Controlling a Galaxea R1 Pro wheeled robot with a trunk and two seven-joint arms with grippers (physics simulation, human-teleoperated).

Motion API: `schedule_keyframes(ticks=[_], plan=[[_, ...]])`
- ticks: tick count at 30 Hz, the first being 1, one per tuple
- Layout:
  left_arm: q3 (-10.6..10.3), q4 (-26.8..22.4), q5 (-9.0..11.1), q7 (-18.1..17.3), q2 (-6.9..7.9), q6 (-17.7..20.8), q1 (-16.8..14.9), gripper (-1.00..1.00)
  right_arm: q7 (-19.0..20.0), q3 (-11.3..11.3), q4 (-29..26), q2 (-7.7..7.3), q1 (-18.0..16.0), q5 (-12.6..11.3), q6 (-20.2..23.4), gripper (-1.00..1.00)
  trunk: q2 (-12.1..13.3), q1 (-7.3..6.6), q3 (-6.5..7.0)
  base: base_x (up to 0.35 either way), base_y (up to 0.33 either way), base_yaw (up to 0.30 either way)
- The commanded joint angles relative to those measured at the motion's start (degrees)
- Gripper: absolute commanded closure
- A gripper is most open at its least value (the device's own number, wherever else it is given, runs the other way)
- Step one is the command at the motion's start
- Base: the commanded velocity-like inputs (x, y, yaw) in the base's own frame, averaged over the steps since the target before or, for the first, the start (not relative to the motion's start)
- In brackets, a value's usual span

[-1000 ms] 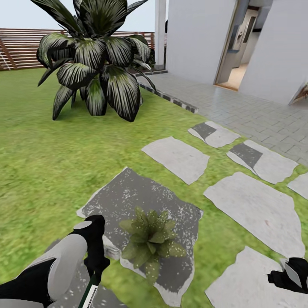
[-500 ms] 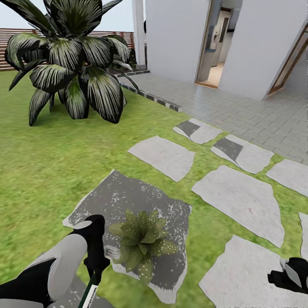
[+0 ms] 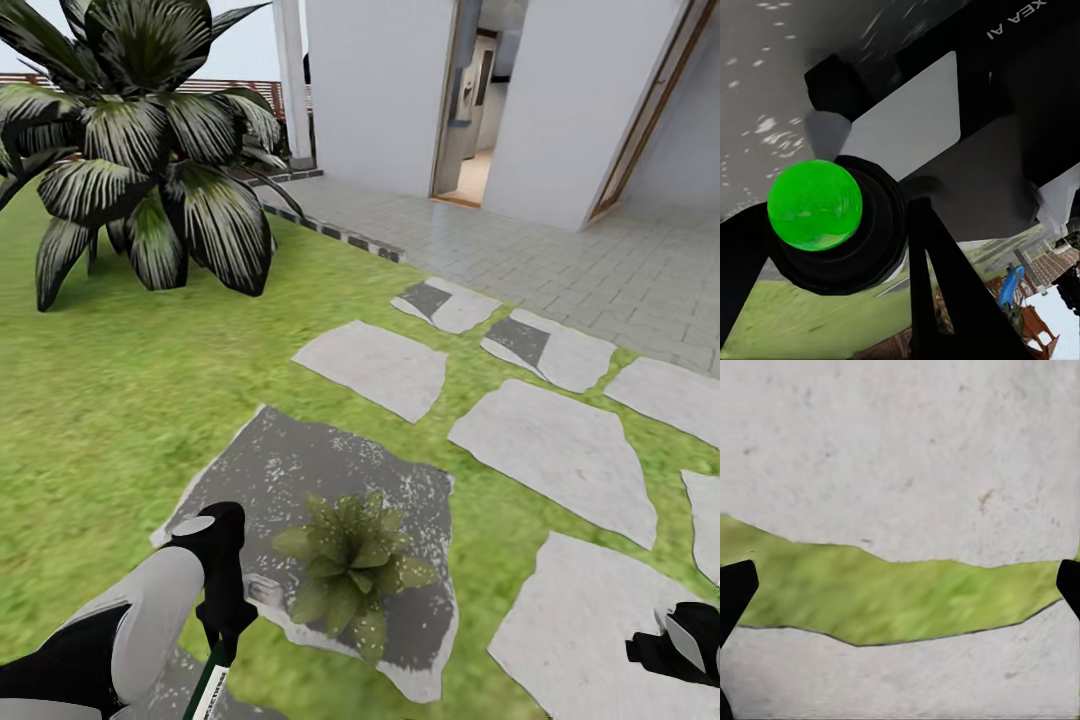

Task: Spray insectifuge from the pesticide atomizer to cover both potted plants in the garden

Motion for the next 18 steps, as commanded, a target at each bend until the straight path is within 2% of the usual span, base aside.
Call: schedule_keyframes(ticks=[1,13,18], plan=[[0.4,-0.1,-0.6,-0.5,-0.03,0.6,0.0,1.0,0.1,0.3,0.1,-0.01,-0.1,-0.6,0.1,-1.0,0.0,-0.01,-0.04,0.0,0.315,-0.277],[0.4,-0.1,-0.6,-0.5,-0.03,0.6,0.0,1.0,0.1,0.3,0.1,-0.01,-0.1,-0.6,0.1,-1.0,0.0,-0.01,-0.04,0.0,0.312,-0.277],[0.4,-0.1,-0.6,-0.5,-0.03,0.6,0.0,1.0,0.1,0.3,0.1,-0.01,-0.1,-0.6,0.1,-1.0,0.0,-0.01,-0.04,0.0,0.1,-0.277]])
